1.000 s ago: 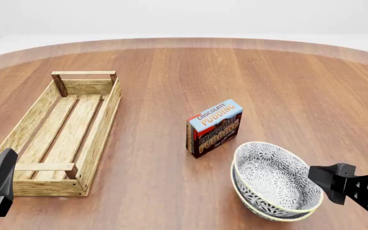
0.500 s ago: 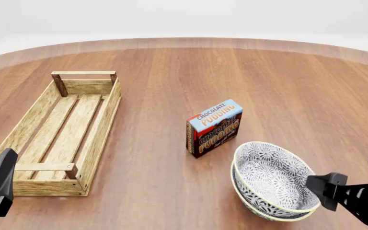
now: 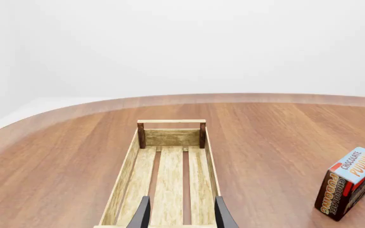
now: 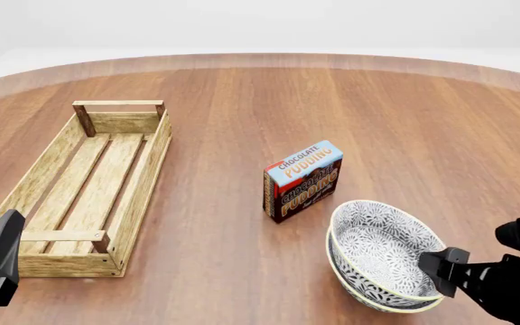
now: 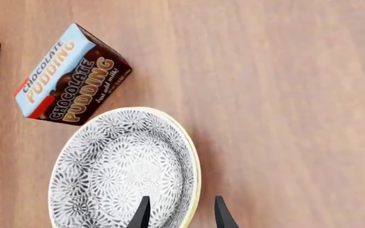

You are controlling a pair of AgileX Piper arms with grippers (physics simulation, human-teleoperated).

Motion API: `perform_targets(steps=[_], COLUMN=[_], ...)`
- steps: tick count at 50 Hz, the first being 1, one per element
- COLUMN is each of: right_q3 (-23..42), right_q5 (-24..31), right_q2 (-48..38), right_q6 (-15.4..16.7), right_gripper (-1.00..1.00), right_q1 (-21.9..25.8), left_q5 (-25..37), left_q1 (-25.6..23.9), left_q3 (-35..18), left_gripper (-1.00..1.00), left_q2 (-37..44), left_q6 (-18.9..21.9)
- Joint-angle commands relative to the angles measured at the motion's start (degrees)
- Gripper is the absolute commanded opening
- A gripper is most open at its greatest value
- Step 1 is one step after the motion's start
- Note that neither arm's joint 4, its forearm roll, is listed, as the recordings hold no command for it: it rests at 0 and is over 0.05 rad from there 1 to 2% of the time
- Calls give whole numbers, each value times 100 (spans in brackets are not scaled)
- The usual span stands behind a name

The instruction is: Stack the left bowl on the right bowl and place them in the tray.

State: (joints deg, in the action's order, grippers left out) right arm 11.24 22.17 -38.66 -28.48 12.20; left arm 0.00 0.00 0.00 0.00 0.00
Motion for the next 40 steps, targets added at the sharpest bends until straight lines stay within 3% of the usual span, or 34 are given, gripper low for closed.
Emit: perform_targets(steps=[1, 40], right_q3=[-155, -780], right_q5=[-517, -2443], right_q2=[-436, -1995], right_q6=[-63, -426], right_gripper=[100, 100], right_q1=[36, 465], left_q5=[0, 0], left_q1=[0, 0], left_q3=[0, 0], left_gripper=[100, 100], left_q2=[0, 0], left_q6=[0, 0])
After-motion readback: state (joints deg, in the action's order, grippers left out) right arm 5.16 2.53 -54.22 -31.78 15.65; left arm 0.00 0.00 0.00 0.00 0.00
